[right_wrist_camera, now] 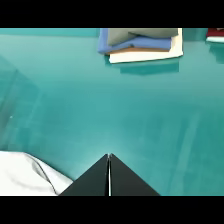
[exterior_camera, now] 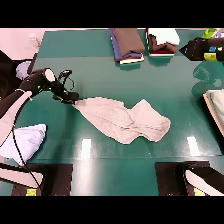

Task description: Fold the shirts.

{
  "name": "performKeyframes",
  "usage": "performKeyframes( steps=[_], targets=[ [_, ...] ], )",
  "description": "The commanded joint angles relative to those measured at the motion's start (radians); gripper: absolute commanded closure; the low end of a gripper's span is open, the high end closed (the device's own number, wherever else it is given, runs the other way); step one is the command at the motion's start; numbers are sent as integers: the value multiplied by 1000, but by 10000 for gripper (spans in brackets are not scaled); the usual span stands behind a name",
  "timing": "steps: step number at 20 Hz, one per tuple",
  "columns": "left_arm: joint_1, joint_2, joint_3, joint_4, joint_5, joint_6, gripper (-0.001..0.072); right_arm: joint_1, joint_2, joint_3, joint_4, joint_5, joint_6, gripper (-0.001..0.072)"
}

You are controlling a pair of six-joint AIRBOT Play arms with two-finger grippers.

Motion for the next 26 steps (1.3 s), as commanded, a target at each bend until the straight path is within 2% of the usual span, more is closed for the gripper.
performKeyframes(
  steps=[1, 3, 6, 8, 9, 10, 11, 15, 16, 19, 20, 22, 23, 26],
  targets=[
    [-1, 0, 23, -4, -23, 11, 682, 0, 0, -2, -19, 76, 1, 693],
    [-1, 19, 61, -2, -34, 38, 683, -1, -4, -14, -111, 174, 5, 693],
    [-1, 47, 105, -4, -37, 52, 682, -1, -5, -154, -259, 274, 27, 693],
    [-1, 55, 106, -4, -37, 52, 682, -11, -6, -291, -269, 290, 29, 682],
    [-1, 55, 106, -4, -41, 52, 682, -24, -14, -349, -270, 298, 43, 504],
    [-1, 55, 106, -4, -44, 52, 682, -41, -31, -404, -269, 309, 80, 253],
    [-1, 55, 106, -4, -44, 52, 682, -57, -53, -444, -269, 323, 98, 225],
    [-1, 55, 106, -4, -44, 52, 683, -62, -153, -557, -207, 288, 98, 235],
    [-1, 55, 106, -4, -44, 52, 682, -48, -174, -570, -200, 266, 98, 268],
    [-1, 55, 106, -4, -44, 52, 683, 5, -216, -573, -185, 227, 97, 288],
    [-1, 55, 106, -4, -44, 52, 682, 24, -228, -573, -187, 220, 94, 388],
    [-1, 55, 106, -4, -45, 52, 683, 49, -248, -573, -193, 217, 77, 658],
    [-1, 55, 106, -2, -49, 53, 682, 55, -250, -573, -195, 215, 68, 694],
    [0, 92, 120, 43, -55, 51, 683, 54, -193, -520, -229, 211, 69, 694]
  ],
)
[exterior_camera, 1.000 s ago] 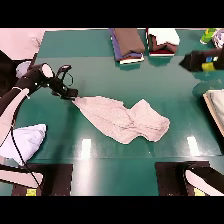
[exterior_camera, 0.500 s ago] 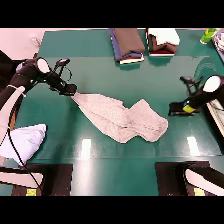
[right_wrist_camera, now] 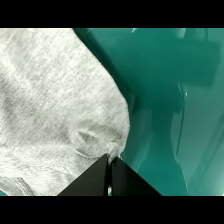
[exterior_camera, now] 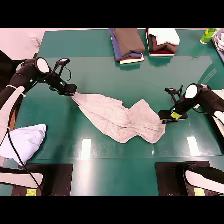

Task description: Fold the shirts.

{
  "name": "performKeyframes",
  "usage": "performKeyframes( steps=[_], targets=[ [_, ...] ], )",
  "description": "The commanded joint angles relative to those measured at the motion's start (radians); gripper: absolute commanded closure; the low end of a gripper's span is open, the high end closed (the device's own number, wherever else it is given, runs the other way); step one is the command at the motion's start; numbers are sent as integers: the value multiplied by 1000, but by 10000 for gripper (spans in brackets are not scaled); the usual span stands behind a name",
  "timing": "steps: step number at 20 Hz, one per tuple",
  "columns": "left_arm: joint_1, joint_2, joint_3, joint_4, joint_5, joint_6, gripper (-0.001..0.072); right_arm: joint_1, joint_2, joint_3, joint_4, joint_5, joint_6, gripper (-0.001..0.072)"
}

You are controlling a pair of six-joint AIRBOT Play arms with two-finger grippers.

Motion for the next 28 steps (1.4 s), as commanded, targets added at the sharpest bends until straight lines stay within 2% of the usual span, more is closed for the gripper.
performKeyframes(
  steps=[1, 5, 11, 16, 20, 23, 25, 28],
  targets=[
    [1, 60, 30, 53, 0, -1, 683, 10, 69, 79, -67, -9, -9, 694],
    [1, 270, 208, 98, 1, 0, 683, 9, 263, 363, -198, -35, -9, 694],
    [1, 593, 478, 96, 36, -1, 683, 9, 486, 734, -223, -176, -9, 695],
    [1, 753, 570, 85, 125, -13, 683, 9, 531, 941, -237, -179, -10, 695],
    [1, 765, 630, 68, 157, -29, 684, 9, 445, 1130, -262, -119, -10, 696],
    [1, 721, 628, 78, 126, -27, 683, 10, 323, 1255, -278, -37, -10, 696],
    [1, 636, 624, 108, 37, -28, 683, 10, 248, 1257, -270, -15, -10, 696],
    [1, 431, 624, 121, -152, -29, 683, 10, 158, 1091, -269, 5, -9, 696]
  ],
)
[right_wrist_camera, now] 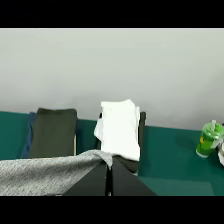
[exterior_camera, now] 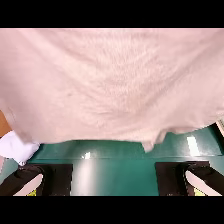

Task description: Fold the shirts.

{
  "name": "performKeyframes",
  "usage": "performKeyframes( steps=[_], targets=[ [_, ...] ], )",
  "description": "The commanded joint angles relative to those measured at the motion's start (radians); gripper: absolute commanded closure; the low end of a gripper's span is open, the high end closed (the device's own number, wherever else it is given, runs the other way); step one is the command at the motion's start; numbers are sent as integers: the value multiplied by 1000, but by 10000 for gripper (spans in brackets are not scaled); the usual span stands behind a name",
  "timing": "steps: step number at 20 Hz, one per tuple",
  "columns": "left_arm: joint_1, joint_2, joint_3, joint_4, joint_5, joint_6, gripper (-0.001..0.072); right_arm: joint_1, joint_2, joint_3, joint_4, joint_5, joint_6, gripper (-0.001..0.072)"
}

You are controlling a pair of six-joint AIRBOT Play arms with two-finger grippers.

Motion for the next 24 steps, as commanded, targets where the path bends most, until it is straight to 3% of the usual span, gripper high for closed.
performKeyframes(
  steps=[1, 3, 6, 11, 13, 14, 15, 16, 20, 24],
  targets=[
    [0, -233, 2, 17, -216, -3, 683, 0, -129, -139, 1, 69, 1, 695],
    [1, -414, 2, 18, -279, -4, 683, 0, -222, -262, 1, 93, 0, 694],
    [1, -673, 2, 14, -269, -32, 683, 1, -379, -409, 0, 34, 0, 694],
    [1, -947, 2, 19, -270, -34, 682, 1, -578, -440, 2, -34, 1, 693],
    [2, -963, 3, 19, -262, -35, 682, 1, -611, -404, 3, -35, 1, 692],
    [8, -963, 11, 18, -263, -37, 680, -1, -618, -375, 26, -35, 0, 602],
    [16, -961, 22, 19, -278, -38, 565, -13, -618, -348, 59, -35, -1, 404],
    [26, -952, 26, 19, -299, -47, 357, -26, -616, -314, 104, -24, -11, 356],
    [69, -840, -21, 19, -367, -60, 343, -92, -560, -279, 208, 109, -35, 356],
    [80, -585, -343, 27, -252, -60, 343, -167, -347, -604, 208, 123, -35, 357]
  ],
)
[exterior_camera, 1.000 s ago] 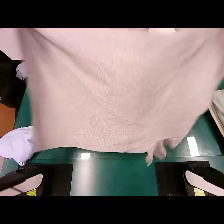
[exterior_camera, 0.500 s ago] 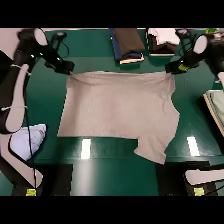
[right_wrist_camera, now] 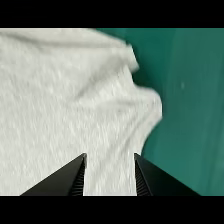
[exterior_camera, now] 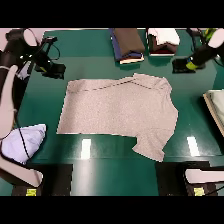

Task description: Fold the shirts.

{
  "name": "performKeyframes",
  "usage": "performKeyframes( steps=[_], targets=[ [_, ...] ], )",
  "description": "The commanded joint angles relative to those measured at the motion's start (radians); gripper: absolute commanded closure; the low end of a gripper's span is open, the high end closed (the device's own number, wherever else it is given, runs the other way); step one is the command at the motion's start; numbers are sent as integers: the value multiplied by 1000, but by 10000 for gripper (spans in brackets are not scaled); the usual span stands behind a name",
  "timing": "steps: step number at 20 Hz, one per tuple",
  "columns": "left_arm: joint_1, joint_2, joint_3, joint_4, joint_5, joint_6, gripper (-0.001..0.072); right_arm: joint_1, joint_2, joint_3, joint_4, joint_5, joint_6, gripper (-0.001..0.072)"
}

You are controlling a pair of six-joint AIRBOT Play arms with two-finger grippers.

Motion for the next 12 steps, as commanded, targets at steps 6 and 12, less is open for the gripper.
performKeyframes(
  steps=[6, 12],
  targets=[
    [10, 518, -792, -3, 218, -62, 343, -151, 418, -760, 26, -6, 3, 151],
    [10, 604, -972, -8, 243, -85, 343, -164, 495, -1016, 112, -104, 52, 160]
  ],
)
